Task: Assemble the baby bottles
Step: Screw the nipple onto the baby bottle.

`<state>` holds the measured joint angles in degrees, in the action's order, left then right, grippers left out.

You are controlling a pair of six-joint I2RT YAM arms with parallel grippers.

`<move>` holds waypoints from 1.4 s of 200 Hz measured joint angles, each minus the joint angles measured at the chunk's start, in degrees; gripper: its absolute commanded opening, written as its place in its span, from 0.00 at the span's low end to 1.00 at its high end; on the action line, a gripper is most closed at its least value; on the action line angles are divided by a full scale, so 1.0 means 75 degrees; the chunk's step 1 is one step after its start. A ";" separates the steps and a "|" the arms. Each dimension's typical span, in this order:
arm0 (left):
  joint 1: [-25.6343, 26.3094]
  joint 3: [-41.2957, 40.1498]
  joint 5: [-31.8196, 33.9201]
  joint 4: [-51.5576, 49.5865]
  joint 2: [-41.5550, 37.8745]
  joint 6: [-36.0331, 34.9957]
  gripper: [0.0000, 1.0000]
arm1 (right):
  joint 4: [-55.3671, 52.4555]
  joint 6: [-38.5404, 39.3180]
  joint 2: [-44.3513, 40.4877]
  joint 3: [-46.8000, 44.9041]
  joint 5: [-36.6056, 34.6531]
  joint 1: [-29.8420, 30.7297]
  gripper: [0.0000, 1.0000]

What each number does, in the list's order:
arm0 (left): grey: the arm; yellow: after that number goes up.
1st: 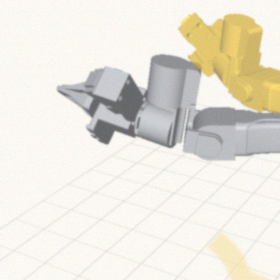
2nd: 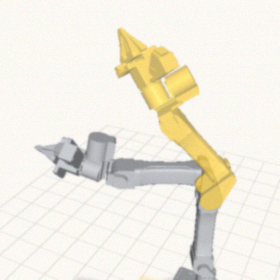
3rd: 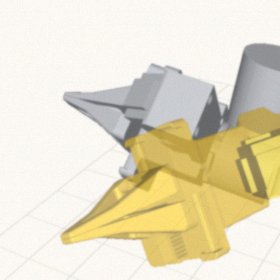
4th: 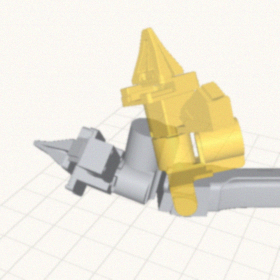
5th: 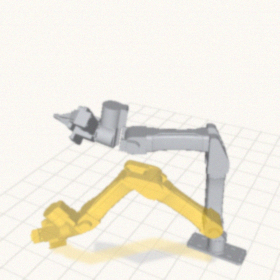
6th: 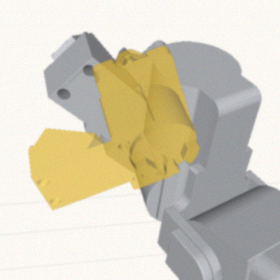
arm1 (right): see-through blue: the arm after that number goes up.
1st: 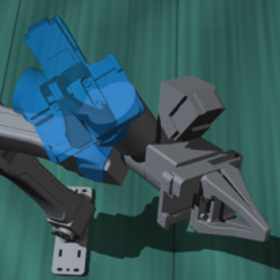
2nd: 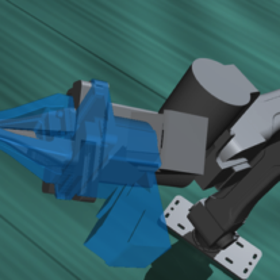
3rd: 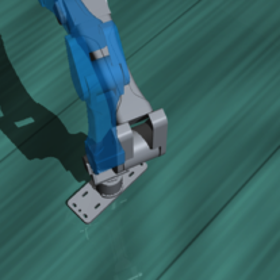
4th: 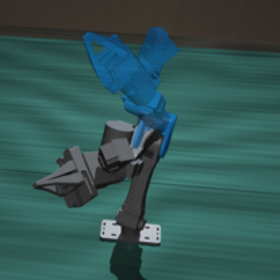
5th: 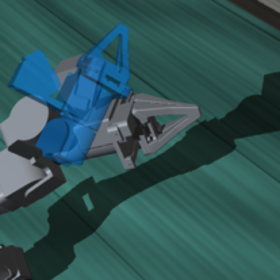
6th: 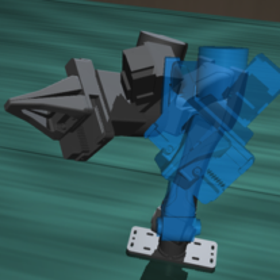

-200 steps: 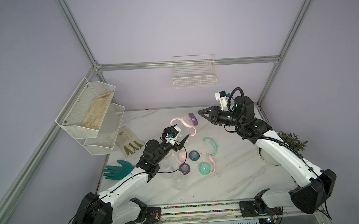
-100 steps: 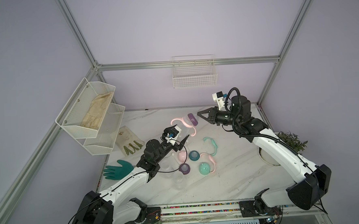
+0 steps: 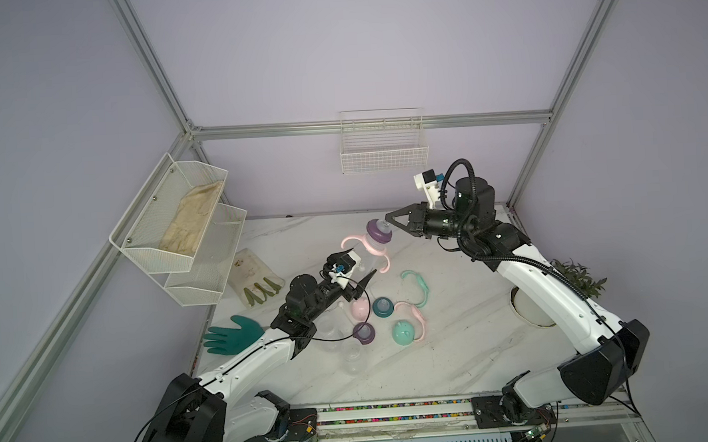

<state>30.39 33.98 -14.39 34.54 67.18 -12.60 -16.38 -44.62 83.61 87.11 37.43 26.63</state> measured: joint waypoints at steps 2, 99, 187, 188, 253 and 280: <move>0.0000 0.0000 0.0000 0.0000 0.0000 0.0003 0.00 | -0.0023 0.0009 0.0003 0.0000 0.0006 0.0003 0.00; 0.0000 0.0009 -0.0055 -0.0122 0.0073 -0.0035 0.00 | -0.0539 0.0519 0.0052 0.0000 0.0213 0.0061 0.00; 0.0000 0.0006 -0.0405 -0.0274 0.0070 -0.0026 0.00 | -0.1757 0.1591 0.0224 0.0717 0.0326 0.0067 0.64; 0.0000 0.0006 -0.0411 -0.0274 0.0070 -0.0026 0.00 | -0.1792 0.1629 0.0224 0.0740 0.0323 0.0070 0.64; 0.0000 0.0009 -0.1195 -0.0498 -0.0035 -0.0003 0.00 | -0.3587 0.3127 0.0283 0.1932 0.0125 0.0073 0.83; 0.0000 0.0061 -0.1999 -0.1192 -0.0195 -0.0085 0.00 | -0.4596 0.3800 0.0469 0.2623 0.0058 0.0079 0.86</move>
<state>30.39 34.44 -29.39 25.61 65.71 -13.23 -50.85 -16.12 87.13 106.78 37.87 27.22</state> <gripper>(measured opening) 0.766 0.854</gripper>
